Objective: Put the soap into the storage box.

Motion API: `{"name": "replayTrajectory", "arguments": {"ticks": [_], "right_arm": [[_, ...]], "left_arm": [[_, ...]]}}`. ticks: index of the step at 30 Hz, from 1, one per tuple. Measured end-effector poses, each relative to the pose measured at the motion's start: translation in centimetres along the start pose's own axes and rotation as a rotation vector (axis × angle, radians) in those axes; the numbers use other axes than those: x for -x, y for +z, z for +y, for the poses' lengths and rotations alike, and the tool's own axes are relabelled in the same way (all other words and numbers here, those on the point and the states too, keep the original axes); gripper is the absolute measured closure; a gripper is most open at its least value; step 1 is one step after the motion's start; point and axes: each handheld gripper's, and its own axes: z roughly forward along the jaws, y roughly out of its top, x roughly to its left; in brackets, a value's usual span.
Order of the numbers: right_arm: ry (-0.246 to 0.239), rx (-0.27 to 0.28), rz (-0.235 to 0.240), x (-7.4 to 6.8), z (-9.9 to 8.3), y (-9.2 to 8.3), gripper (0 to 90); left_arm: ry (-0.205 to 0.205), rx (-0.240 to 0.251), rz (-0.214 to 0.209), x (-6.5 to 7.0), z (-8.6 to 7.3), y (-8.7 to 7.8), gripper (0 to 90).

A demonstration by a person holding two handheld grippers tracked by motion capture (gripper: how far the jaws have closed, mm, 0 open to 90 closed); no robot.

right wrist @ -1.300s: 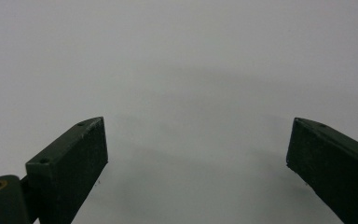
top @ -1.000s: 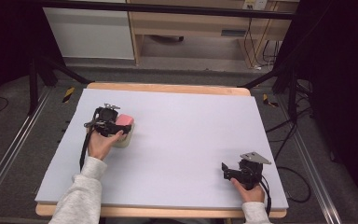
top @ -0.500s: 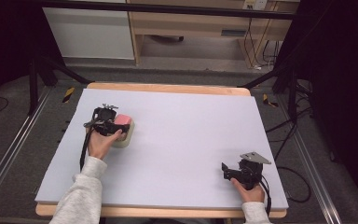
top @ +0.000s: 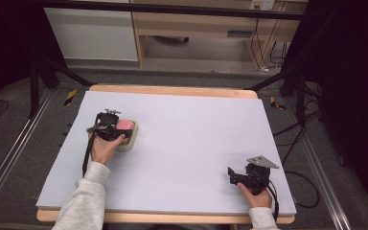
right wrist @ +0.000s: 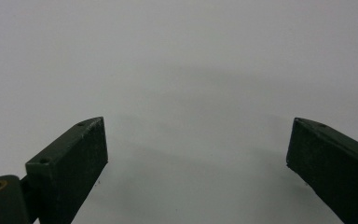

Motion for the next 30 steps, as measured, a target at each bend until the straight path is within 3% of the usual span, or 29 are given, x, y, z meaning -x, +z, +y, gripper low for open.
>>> {"name": "replayTrajectory", "arguments": {"ticks": [18, 30], "right_arm": [[0.000, -0.001, 0.002, 0.01, 0.00, 0.01, 5.5], [-0.001, -0.001, 0.001, 0.00, 0.00, 0.01, 5.4]], "left_arm": [[0.000, -0.022, 0.034, 0.00, -0.57, 0.90, 37.2], [-0.002, -0.019, 0.030, -0.13, -0.88, 1.02, 37.0]]}}
